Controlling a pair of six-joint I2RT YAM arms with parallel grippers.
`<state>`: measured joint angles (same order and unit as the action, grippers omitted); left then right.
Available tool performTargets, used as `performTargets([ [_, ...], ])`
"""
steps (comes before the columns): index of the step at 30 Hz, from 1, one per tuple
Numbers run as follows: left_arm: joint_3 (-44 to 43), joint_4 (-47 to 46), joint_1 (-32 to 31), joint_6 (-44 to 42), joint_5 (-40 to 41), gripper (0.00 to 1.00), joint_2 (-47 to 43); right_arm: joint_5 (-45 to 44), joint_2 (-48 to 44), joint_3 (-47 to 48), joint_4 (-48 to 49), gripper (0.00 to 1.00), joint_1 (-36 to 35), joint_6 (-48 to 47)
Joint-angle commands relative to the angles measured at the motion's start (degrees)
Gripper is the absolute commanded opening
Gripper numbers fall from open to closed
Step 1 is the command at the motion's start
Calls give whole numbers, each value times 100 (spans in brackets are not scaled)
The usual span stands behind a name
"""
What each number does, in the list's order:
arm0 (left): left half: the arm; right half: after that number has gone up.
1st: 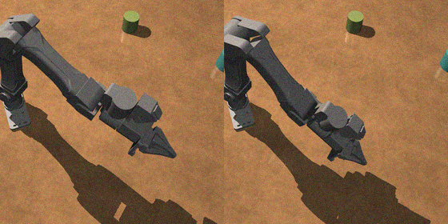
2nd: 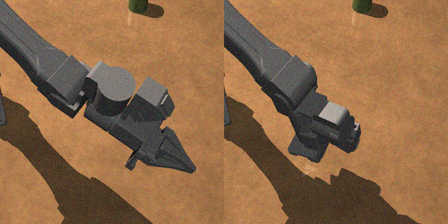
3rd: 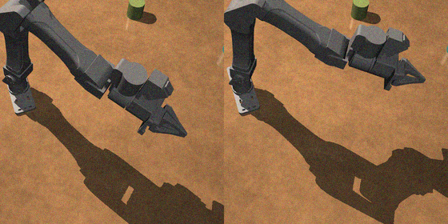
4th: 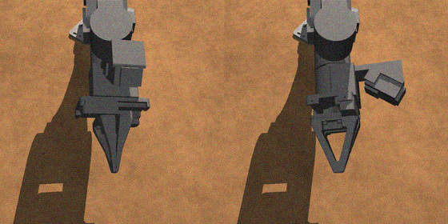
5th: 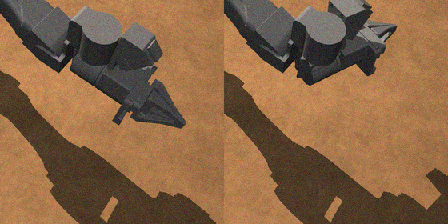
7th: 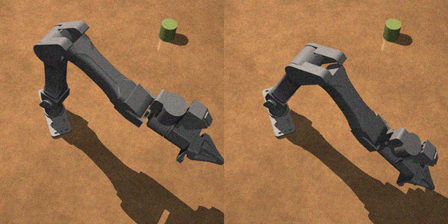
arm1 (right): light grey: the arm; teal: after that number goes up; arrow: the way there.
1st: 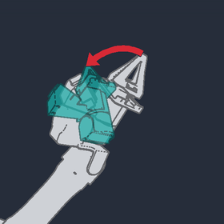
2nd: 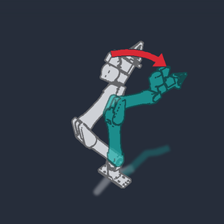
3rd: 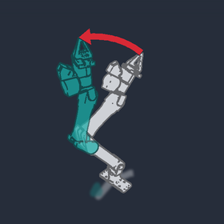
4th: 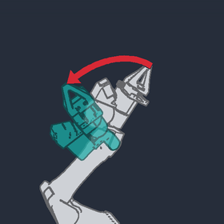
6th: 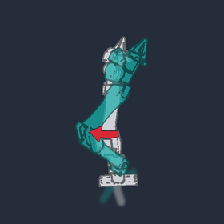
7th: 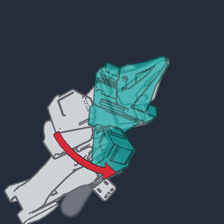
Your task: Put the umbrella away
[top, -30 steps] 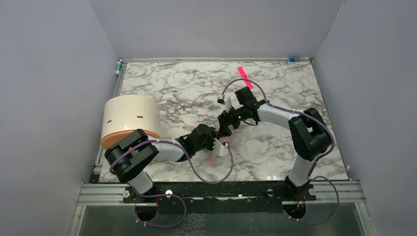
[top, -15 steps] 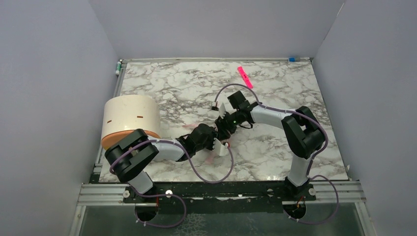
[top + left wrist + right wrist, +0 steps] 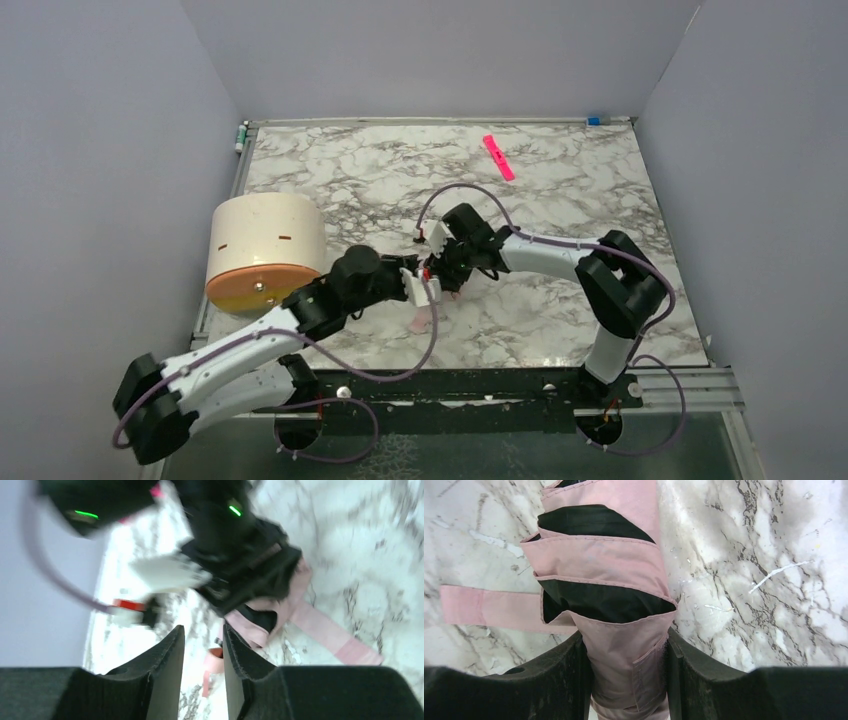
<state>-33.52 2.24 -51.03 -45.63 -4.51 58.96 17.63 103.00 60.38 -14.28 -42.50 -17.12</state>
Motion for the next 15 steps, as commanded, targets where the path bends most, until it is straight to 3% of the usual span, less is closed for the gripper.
performTargets([
  [1,308,645,22,816,-350,33,-1646,-2318,265,-562,-62,16,-332,-356],
  [5,529,340,29,936,87,30,-2455,-3019,202,-821,251,15,-670,-361],
  [10,406,-540,277,1171,266,30,-2257,-3713,157,-1172,505,16,-1090,-418],
  [15,42,-1664,1611,1653,-505,30,-1591,-4115,345,-1340,517,17,-1381,-550],
])
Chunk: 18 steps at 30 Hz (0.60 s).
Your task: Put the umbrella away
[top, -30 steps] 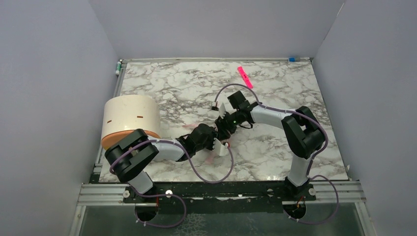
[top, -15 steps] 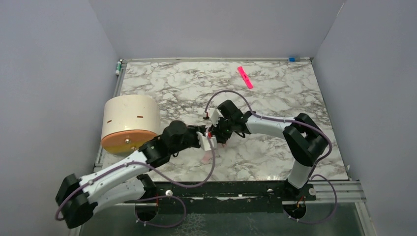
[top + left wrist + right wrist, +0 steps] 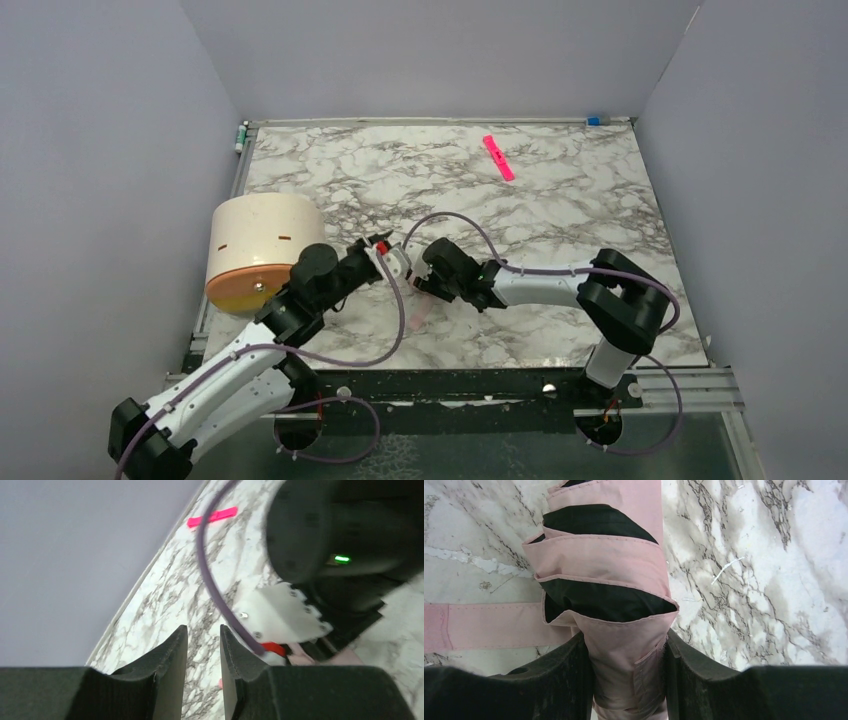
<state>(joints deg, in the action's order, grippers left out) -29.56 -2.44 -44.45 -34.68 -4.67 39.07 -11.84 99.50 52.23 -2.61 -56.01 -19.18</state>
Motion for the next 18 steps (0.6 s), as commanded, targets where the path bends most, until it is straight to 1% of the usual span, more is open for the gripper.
performTargets([
  [1,-410,-1450,1225,706,-624,30,484,-1164,696,-566,-607,17,-55,-365],
  [3,-562,-1868,1669,957,-851,30,637,-1060,614,-685,-439,18,-91,-440],
  [5,-805,-1906,1970,998,-1186,30,811,-918,458,-864,-192,19,-118,-540],
  [6,-907,-1889,2050,991,-1296,30,907,-949,402,-921,-71,19,-118,-567],
  [7,-986,-1895,2096,963,-1360,30,992,-944,350,-955,-12,22,-121,-588],
  [9,-1090,-1855,2176,876,-1486,30,1112,-707,217,-1108,154,24,-121,-849],
  [13,-1362,-1238,2212,523,-2034,31,1358,-576,-28,-1580,877,26,-121,-1583],
  [15,-1407,-1031,2219,417,-2270,31,1436,-513,-144,-1874,1226,25,-121,-2177],
  [17,-1454,-692,2220,130,-2527,31,1554,-369,-252,-2189,1474,19,-121,-2827],
  [18,-1508,-435,2218,-40,-2654,31,1639,-202,-312,-2296,1436,16,-121,-3121],
])
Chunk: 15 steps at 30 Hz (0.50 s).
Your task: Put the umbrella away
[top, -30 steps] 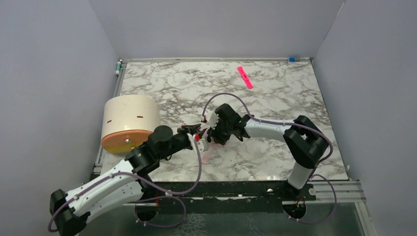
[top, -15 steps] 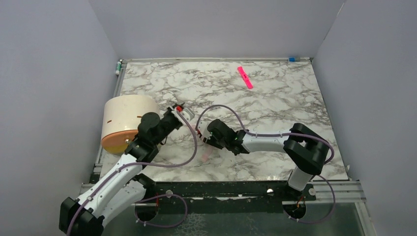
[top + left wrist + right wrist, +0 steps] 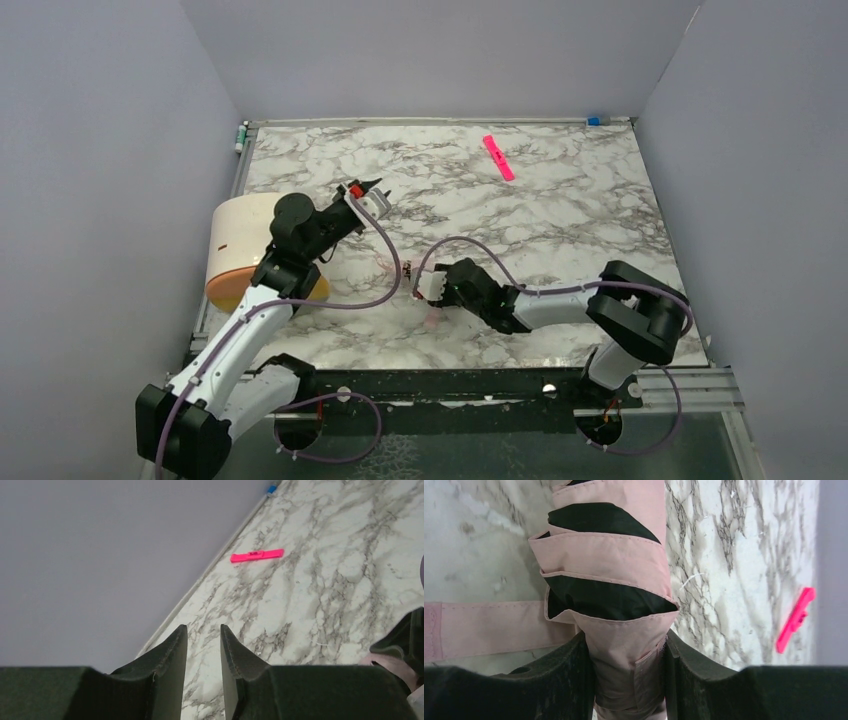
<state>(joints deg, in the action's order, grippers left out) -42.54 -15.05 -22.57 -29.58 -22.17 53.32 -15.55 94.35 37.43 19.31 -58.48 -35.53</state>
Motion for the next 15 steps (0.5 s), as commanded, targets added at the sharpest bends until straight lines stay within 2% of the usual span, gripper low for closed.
performTargets([
  [1,-260,1051,33,-699,-992,31,315,287,161,-884,-836,15,126,-1743],
  [8,-182,1359,26,-906,-1894,33,921,355,-174,-1167,-1004,13,126,-2256],
  [15,-852,2472,-78,-1323,-3384,44,2325,645,-754,-1590,-854,12,127,-2721],
])
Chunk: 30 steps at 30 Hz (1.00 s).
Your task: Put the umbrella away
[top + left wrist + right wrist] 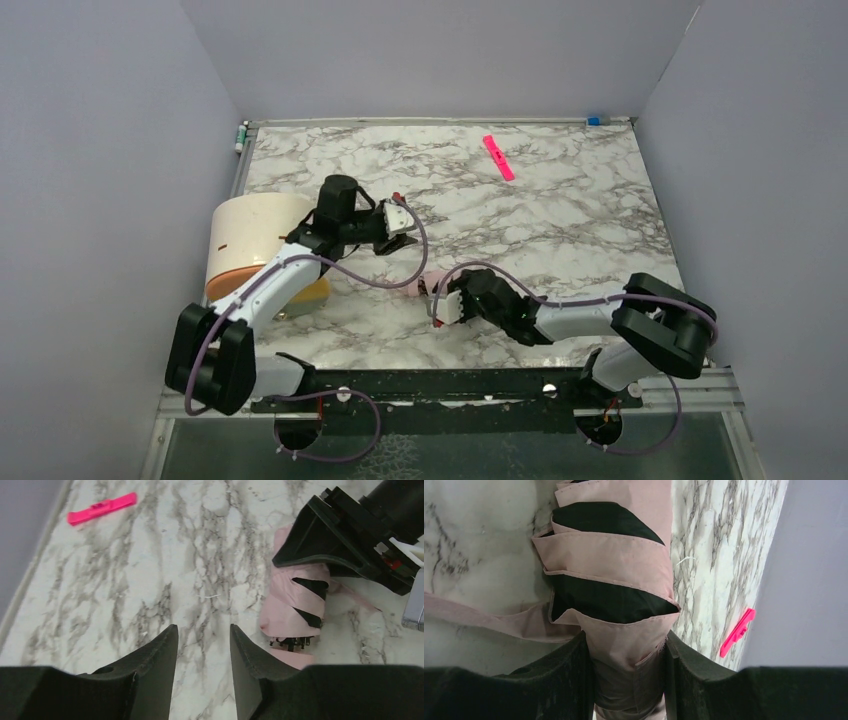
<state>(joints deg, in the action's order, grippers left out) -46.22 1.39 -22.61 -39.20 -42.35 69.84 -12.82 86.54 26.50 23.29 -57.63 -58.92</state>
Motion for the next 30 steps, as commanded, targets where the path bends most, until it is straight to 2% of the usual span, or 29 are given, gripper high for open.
performTargets([
  [1,-632,955,-93,-364,-1532,46,877,395,-26,-556,-1218,12,41,-475],
  [4,-951,1376,-217,-375,-1750,49,1468,361,-129,-736,-974,11,41,-709],
  [10,-1621,2388,-655,-767,-1449,52,2453,461,-80,-733,-719,11,45,-732],
  [14,-1773,2784,-994,-873,-1284,53,2840,491,-20,-675,-643,10,41,-714],
  [24,-1847,2911,-1266,-612,-1264,56,3428,452,-67,-708,-595,10,41,-660],
  [30,-2004,2903,-1506,-323,-781,62,3795,432,-89,-708,-554,9,41,-563],
])
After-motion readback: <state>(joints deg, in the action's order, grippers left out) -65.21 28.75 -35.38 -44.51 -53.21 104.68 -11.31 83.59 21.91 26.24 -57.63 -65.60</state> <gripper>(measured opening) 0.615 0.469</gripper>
